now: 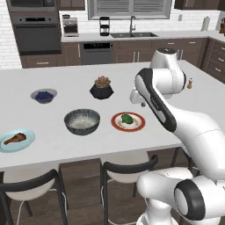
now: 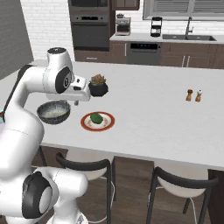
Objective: Pick the chicken drumstick and broccoli from their plates and place them in the bowl. Then put the bowl in the fridge.
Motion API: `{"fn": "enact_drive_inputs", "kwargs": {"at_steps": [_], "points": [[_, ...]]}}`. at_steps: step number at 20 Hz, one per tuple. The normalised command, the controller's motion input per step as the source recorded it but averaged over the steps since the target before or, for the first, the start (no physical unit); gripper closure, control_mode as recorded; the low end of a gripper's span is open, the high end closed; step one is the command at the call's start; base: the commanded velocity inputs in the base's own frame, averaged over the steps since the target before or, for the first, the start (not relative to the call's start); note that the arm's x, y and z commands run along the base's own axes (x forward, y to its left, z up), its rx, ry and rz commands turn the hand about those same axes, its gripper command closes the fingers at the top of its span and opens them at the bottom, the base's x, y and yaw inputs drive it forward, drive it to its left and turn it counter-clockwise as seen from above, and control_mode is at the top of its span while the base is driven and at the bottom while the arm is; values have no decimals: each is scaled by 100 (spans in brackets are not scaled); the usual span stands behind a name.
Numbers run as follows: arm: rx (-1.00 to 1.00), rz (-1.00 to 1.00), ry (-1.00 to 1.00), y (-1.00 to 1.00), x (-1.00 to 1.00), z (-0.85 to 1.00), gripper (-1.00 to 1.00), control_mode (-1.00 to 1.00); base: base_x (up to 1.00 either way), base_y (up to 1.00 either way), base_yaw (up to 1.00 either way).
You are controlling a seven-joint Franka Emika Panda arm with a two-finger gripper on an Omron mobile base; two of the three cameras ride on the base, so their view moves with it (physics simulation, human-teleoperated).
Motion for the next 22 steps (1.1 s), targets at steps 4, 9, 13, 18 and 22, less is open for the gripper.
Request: {"fn": "enact_drive_inputs", "kwargs": {"at_steps": [4,9,13,18,22], "points": [[0,0,3,2,-34,-5,-100,-100,0,0,0],[14,-1,-1,0,31,-85,-100,-100,0,0,0],[1,7,1,-4,55,-51,-100,-100,0,0,0],[0,0,19,0,80,-10,-100,-100,0,0,0],[0,0,14,0,67,-18,-100,-100,0,0,0]]}}
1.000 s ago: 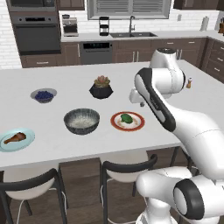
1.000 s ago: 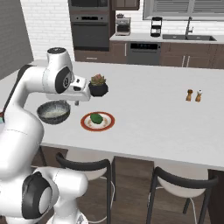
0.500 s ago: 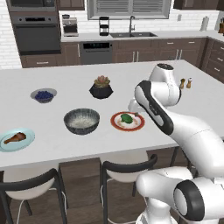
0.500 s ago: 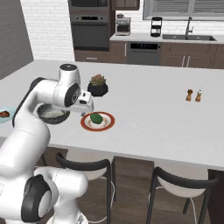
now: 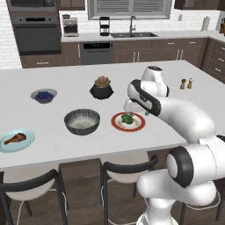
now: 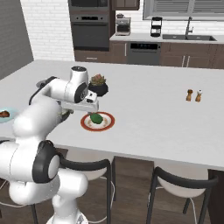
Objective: Pick the chicken drumstick and broccoli from their plates and place them in the bowl. Then put the bowl in the fridge.
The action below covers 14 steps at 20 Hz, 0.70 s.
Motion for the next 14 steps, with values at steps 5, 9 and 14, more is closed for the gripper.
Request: {"fn": "enact_drive_inputs", "kwargs": {"at_steps": [5,9,14], "points": [[-2,0,8,0,53,-35,-100,-100,0,0,0],[-5,0,9,0,48,-47,-100,-100,0,0,0],[-3,0,2,0,37,-31,-100,-100,0,0,0]]}}
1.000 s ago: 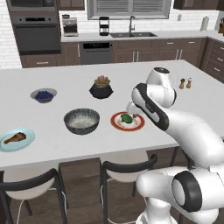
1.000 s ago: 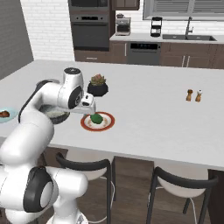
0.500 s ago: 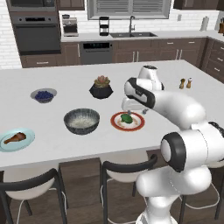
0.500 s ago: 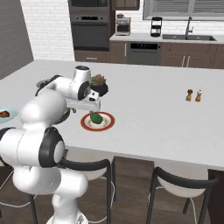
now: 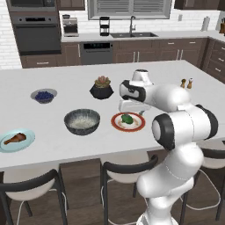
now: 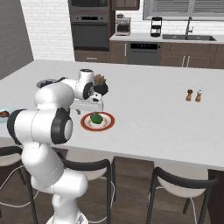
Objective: Pick the chicken drumstick and broccoli from their plates and place them in the bowl. Then put the bowl in the fridge.
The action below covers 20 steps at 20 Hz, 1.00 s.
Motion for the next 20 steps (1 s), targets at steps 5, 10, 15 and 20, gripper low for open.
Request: {"fn": "enact_drive_inputs", "kwargs": {"at_steps": [5,10,15,20], "points": [[-2,0,2,0,33,-26,-100,-100,0,0,0],[-3,0,2,3,23,-19,-100,-100,0,0,0],[-3,0,1,1,38,-27,-100,-100,0,0,0],[-4,0,0,1,31,-30,-100,-100,0,0,0]]}}
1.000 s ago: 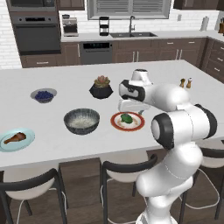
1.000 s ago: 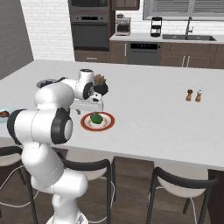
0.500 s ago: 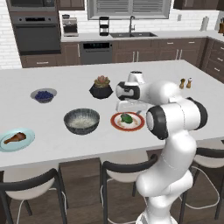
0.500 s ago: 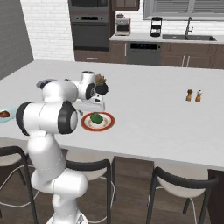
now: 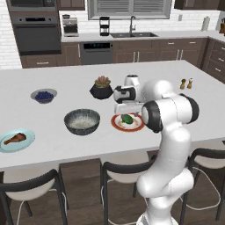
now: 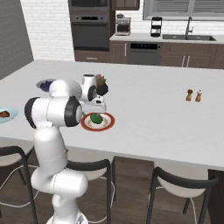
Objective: Pick the chicken drumstick and broccoli from their plates and place them in the bowl. Then put the bowl in the fridge.
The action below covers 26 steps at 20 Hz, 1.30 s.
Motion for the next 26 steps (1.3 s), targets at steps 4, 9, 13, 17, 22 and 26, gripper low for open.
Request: {"fn": "enact_drive_inputs", "kwargs": {"at_steps": [4,9,13,17,22,26], "points": [[-5,0,0,9,34,-29,-100,-100,0,0,0],[-3,0,0,1,26,-25,-100,-100,0,0,0],[0,0,0,0,31,-17,-100,-100,0,0,0],[0,0,0,0,50,-23,-100,-100,0,0,0],[0,4,0,-20,2,-30,-100,-100,0,0,0],[0,2,0,-22,-34,-29,100,-100,0,0,0]]}}
